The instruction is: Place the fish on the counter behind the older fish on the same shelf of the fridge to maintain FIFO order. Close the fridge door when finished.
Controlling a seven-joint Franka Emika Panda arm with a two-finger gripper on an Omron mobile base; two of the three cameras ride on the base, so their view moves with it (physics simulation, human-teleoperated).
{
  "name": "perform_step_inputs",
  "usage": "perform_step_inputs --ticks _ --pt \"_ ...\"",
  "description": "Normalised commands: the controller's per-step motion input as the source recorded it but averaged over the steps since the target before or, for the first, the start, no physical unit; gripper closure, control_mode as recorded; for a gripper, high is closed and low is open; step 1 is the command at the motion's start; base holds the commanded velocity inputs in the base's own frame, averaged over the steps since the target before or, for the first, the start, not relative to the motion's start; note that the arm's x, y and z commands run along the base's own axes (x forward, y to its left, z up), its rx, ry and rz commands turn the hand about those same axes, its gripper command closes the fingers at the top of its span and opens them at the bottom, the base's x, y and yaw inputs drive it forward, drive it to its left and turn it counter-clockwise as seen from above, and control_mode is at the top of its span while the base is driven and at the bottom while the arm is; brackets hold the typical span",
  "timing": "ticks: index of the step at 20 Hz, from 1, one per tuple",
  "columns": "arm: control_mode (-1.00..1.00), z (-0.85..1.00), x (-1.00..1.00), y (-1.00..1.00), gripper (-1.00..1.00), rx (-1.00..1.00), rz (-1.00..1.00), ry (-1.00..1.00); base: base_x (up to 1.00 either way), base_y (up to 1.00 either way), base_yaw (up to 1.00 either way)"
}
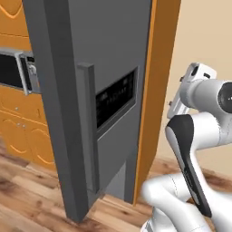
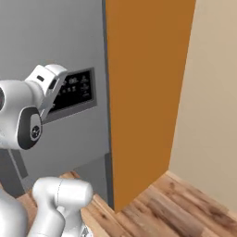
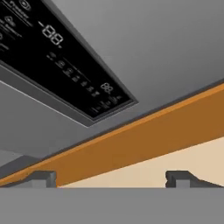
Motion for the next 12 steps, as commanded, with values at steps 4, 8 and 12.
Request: perform_step_inputs --ticks 4,8,12 --pt "1.0 0.0 0.0 0.0 -1.0 0.0 0.0 0.0 0.21 -0.77 0.54" --pt "1.0 0.0 0.0 0.0 -1.0 0.0 0.0 0.0 0.38 -0.46 0.53" --pt "1.0 0.0 0.0 0.0 -1.0 0.0 0.0 0.0 0.44 -0.13 0.52"
